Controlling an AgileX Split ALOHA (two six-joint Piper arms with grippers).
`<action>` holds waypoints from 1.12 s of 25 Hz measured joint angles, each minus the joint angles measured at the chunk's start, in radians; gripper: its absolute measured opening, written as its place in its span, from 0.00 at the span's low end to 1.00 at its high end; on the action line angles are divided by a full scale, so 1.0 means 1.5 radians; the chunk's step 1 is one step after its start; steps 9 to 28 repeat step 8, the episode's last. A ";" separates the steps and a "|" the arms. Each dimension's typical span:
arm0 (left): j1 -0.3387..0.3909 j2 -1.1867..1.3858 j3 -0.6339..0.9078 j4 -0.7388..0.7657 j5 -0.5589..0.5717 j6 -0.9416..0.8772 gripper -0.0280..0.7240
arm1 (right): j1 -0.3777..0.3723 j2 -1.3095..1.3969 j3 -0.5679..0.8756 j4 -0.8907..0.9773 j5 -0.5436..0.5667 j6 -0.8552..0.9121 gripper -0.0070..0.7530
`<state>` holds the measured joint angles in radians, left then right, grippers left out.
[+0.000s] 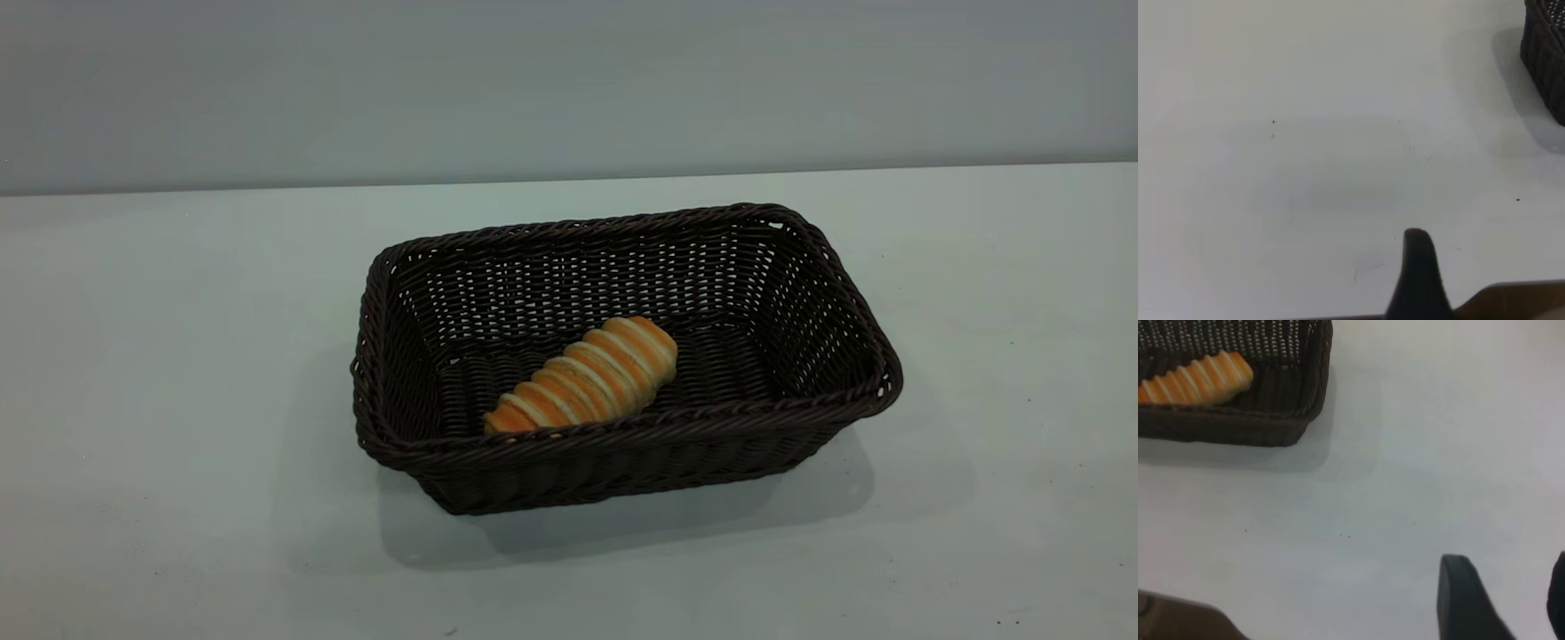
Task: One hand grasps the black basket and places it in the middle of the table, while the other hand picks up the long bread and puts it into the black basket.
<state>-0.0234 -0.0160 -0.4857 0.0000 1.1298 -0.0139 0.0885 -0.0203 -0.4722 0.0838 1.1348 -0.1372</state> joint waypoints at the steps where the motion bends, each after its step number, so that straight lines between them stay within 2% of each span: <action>1: 0.000 0.000 0.000 0.000 0.000 0.000 0.82 | 0.000 0.000 0.000 0.000 0.000 0.000 0.41; 8: 0.000 0.000 0.000 0.000 0.000 0.000 0.82 | 0.000 0.000 0.000 0.000 0.000 0.000 0.35; 28: 0.000 0.000 0.000 0.000 0.000 0.000 0.82 | 0.000 0.000 0.000 0.000 0.000 0.000 0.35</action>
